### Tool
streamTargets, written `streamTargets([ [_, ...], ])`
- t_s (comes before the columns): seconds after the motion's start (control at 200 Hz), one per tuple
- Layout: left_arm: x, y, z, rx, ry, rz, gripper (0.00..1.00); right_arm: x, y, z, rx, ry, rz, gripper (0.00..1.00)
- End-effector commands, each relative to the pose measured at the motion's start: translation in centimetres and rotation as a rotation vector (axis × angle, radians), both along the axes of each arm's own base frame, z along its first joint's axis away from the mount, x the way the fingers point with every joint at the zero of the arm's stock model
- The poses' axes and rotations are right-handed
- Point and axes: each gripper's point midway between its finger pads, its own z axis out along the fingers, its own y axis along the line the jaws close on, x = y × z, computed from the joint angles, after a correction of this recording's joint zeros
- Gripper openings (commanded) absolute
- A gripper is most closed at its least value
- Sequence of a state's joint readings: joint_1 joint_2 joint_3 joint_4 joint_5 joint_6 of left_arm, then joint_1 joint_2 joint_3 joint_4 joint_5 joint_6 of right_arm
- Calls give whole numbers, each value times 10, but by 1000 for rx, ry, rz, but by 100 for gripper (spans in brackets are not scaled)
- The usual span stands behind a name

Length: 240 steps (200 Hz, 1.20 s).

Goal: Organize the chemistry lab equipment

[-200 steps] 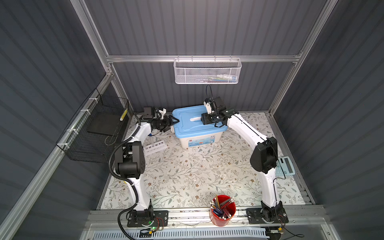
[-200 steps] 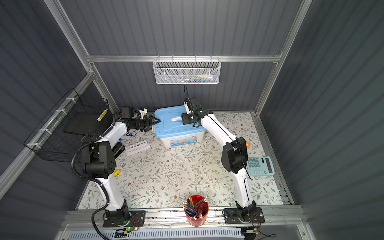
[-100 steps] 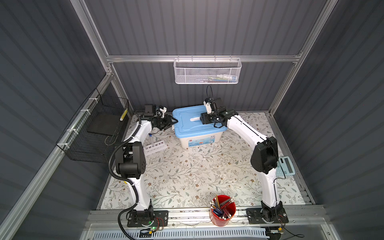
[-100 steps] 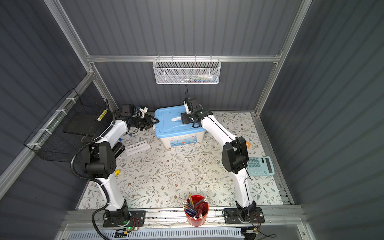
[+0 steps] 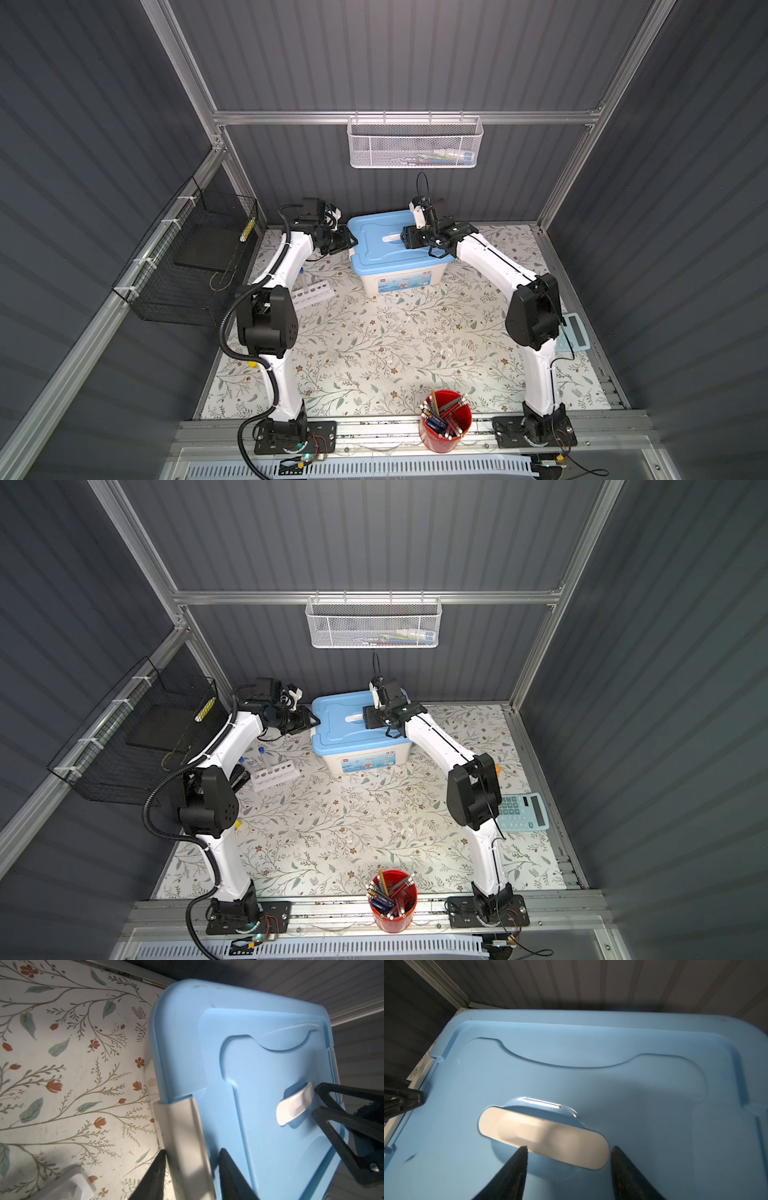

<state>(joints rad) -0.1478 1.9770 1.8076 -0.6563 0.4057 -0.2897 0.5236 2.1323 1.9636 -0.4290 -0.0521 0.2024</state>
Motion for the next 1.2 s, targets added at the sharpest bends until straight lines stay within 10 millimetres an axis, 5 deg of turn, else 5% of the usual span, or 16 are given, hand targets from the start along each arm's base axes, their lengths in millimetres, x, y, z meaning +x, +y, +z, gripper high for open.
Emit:
streamTargets([
  [0.0, -7, -5, 7, 69, -29, -41, 57, -33, -3, -63, -56, 217, 24, 65],
  [0.155, -7, 15, 73, 179, -251, -12, 90, -30, -8, -39, -76, 164, 23, 70],
  [0.355, -45, 52, 166, 274, -708, 136, 100, -26, -27, 31, -98, 0, -14, 96],
  [0.455, -77, 71, 170, 293, -862, 232, 100, -34, -49, 70, -106, -100, -63, 99],
  [0.615, -120, 97, 132, 311, -943, 354, 100, -64, -98, 123, -73, -296, -178, 99],
  [0.78, -151, 107, 80, 263, -929, 415, 100, -111, -156, 135, -48, -465, -321, 99],
  [0.976, -167, 139, 32, 421, -856, 558, 100, -158, -222, 69, -118, -490, -477, 99],
  [1.196, -163, 160, -11, 549, -801, 637, 100, -183, -292, -3, -207, -517, -689, 99],
])
